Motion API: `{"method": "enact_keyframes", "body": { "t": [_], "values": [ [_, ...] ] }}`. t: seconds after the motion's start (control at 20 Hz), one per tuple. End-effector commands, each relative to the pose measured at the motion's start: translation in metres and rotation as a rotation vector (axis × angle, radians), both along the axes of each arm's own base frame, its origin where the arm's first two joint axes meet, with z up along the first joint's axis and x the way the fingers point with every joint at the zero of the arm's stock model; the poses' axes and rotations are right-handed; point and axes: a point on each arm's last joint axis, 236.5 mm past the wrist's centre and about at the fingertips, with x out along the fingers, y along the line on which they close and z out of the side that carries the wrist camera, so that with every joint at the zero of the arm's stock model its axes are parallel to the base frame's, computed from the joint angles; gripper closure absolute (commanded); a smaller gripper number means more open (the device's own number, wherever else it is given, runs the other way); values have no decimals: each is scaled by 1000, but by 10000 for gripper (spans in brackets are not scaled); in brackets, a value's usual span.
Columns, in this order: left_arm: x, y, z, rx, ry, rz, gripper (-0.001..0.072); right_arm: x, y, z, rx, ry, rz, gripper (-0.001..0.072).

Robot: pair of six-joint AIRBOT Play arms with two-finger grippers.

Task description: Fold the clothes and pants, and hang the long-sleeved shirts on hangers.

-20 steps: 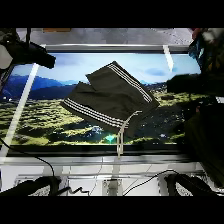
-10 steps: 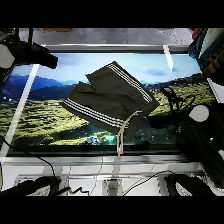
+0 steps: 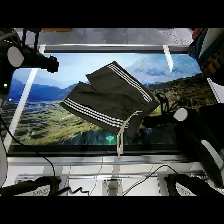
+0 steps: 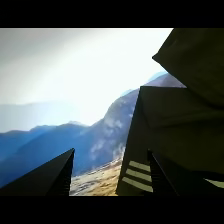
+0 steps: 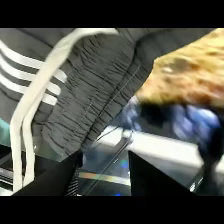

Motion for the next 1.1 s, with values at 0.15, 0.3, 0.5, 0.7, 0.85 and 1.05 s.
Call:
{"method": "enact_keyframes", "body": {
  "t": [0.15, 0.3, 0.5, 0.7, 0.85, 1.05],
  "values": [
    [4, 6, -5, -5, 7, 19, 178, -20, -1, -38, 15, 155, 101, 405],
    [5, 11, -4, -6, 2, 30, 178, -3, -58, -6, 17, 108, -3, 406],
    [5, 12, -5, -7, 3, 32, 179, -25, -135, 29, 57, 70, -151, 407],
    [5, 13, -5, -6, 3, 33, 179, -46, -58, 10, 489, 89, -251, 428],
    [5, 13, -5, -6, 3, 32, 179, -48, -16, -13, 626, 105, -384, 149],
    [4, 12, -6, -10, 8, 34, 179, -47, 17, -33, 537, 115, -382, 143]
  ]
}}
